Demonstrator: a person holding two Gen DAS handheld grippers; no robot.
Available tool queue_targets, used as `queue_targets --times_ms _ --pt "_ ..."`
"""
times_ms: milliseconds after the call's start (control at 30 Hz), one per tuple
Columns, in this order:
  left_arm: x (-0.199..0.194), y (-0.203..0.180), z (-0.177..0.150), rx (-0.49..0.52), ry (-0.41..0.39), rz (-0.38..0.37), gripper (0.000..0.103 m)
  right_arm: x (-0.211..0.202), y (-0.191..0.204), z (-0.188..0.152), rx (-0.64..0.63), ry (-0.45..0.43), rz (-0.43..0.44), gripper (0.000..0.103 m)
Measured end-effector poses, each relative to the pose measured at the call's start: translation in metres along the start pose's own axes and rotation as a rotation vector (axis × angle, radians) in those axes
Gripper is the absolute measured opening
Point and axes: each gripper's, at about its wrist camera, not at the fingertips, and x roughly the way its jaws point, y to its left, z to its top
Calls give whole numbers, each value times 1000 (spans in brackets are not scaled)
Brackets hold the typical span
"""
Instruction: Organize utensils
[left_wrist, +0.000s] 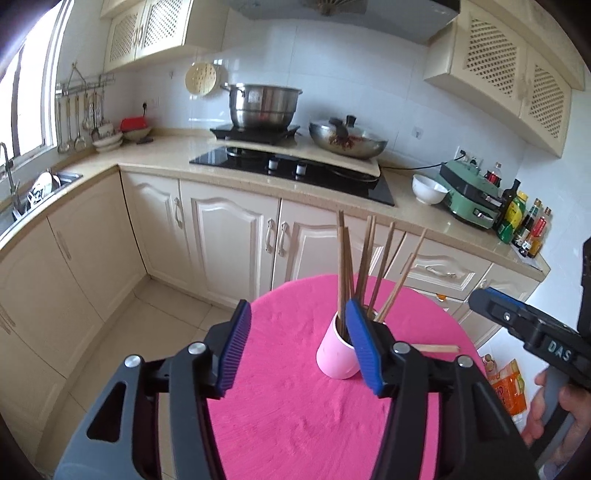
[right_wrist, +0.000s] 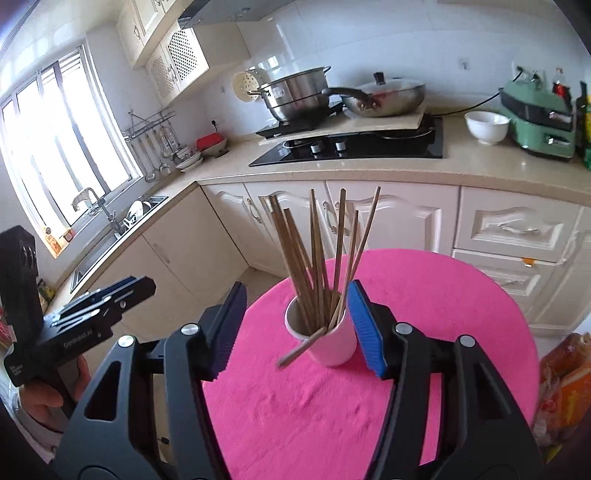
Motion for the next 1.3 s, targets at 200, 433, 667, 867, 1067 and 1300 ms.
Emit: queue_targets --times_ms 200,433,667,867,1067,1300 --pt "-65 1 -9 78 -44 -22 55 -57 53 -21 -20 -28 -122 60" --pt "-171 23 -38 159 -107 -38 60 -140 145 -71 -30 -78 -282 69" --pt "-271 45 -62 160 -144 -72 70 -216 219 -107 -19 -128 -320 76" --pt "-338 49 -74 163 -184 -94 71 -276 256 -123 -22 -185 -355 82" --pt "-392 37 -91 186 -235 -82 74 -324 275 -140 -53 -232 -366 85" --pt "-438 12 -123 161 -251 -33 75 -367 276 -168 -86 -229 -331 86"
